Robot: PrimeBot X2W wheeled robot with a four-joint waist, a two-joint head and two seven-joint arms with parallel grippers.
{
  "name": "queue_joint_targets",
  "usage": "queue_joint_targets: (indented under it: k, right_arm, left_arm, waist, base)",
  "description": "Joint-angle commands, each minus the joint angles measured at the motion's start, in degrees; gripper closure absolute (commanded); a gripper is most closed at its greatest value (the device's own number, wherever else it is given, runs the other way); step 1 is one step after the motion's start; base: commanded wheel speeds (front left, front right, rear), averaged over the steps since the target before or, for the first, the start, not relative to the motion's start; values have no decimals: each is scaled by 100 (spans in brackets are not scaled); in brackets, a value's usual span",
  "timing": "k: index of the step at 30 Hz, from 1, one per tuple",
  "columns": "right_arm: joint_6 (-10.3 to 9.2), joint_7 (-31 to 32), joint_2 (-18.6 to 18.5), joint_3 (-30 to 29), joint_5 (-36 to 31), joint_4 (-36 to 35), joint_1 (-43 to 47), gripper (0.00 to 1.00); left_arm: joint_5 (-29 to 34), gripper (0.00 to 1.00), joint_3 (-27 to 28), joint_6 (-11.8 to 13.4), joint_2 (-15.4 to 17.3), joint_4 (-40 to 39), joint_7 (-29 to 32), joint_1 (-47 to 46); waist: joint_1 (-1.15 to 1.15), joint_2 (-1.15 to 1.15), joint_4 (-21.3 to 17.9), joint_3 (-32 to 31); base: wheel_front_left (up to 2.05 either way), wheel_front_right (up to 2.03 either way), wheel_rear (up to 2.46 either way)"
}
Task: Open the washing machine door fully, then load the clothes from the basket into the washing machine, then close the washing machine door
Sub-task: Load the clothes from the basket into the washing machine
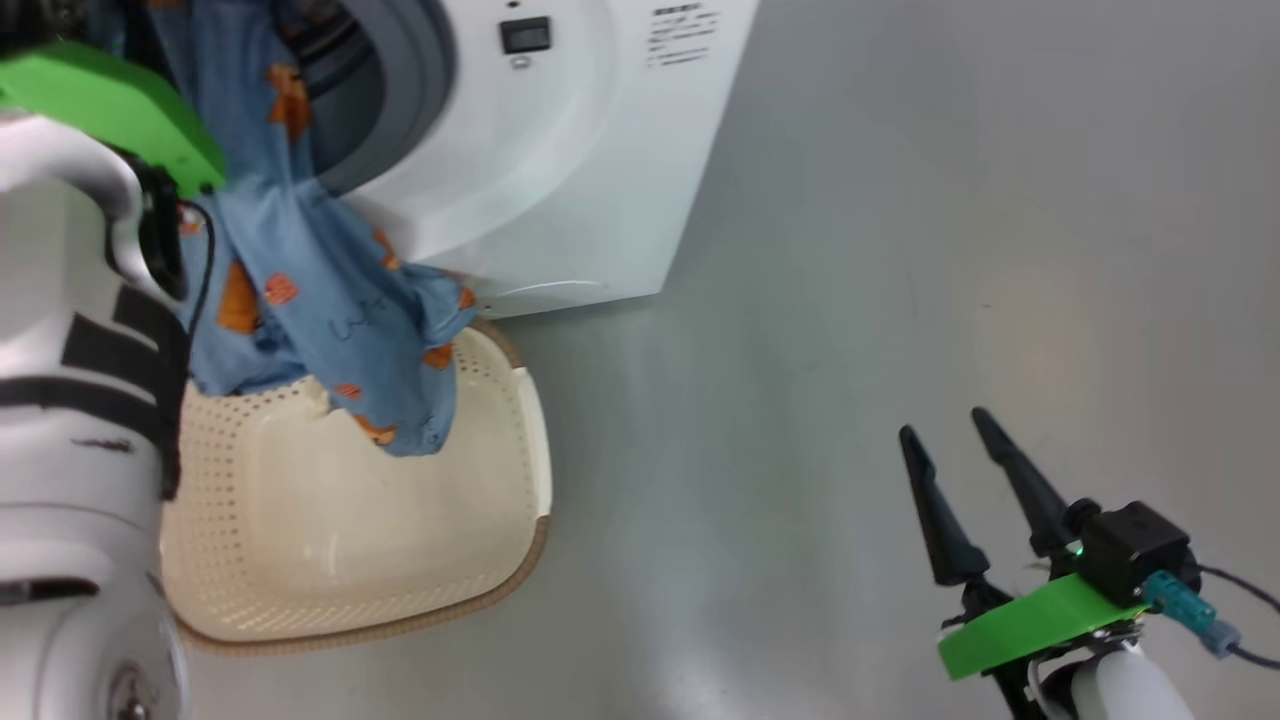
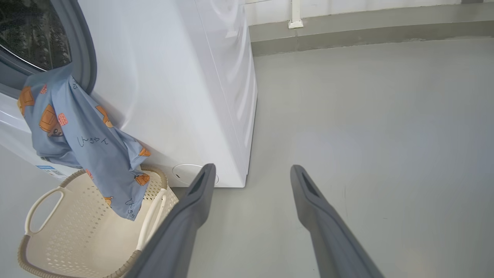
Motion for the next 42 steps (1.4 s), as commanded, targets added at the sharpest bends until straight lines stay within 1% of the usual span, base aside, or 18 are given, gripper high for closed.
queue_joint_targets:
  k: [1, 4, 7, 13, 23, 31, 34, 36, 37, 42]
  right_arm:
    - [9, -28, -12, 68, 66, -118, -41, 0]
    - [9, -28, 1, -17, 51, -112, -61, 0]
    - [9, -28, 13, -89, 37, -109, -53, 0]
    - [9, -28, 52, -100, 11, -111, -34, 0]
    - [9, -28, 74, -120, 37, -84, 21, 0]
    - [9, -28, 79, -186, 17, -101, 59, 0]
    - [9, -28, 79, -175, 16, -98, 47, 0]
    - [9, -28, 75, -164, 15, -93, 47, 0]
    - [9, -28, 75, -164, 15, -93, 47, 0]
    - [9, -28, 58, -144, 19, -92, 36, 0]
  left_arm:
    - [-13, 0, 32, -58, 187, -198, -56, 184]
    - [-38, 0, 10, -146, 135, -419, -77, 398]
    - [-87, 0, -8, -282, 16, -990, -83, 809]
    - [-69, 0, -123, -374, -126, -1834, -84, 1530]
    - [-160, 0, -199, -471, -215, -3040, -85, 2909]
    - [-312, 0, -147, -422, -264, -4254, -85, 4162]
    - [-329, 0, -118, -439, -272, -4661, -85, 4645]
    - [-324, 0, -95, -449, -276, -4891, -85, 4943]
    - [-324, 0, -95, -449, -276, -4891, -85, 4943]
    - [-323, 0, 1, -533, -280, -5230, -85, 5595]
  waist:
    - [0, 0, 140, 38]
    - [0, 0, 267, 27]
    - [0, 0, 391, -32]
    - [0, 0, 484, -138]
    - [0, 0, 481, -330]
    - [0, 0, 539, -351]
    - [0, 0, 540, -365]
    - [0, 0, 539, -379]
    - [0, 0, 539, -379]
    - [0, 0, 522, -382]
  base:
    - [0, 0, 0]
    - [0, 0, 0]
    - [0, 0, 0]
    - [0, 0, 0]
    - [0, 0, 0]
    - [0, 0, 0]
    - [0, 0, 0]
    - [0, 0, 0]
    - [0, 0, 0]
    - [0, 0, 0]
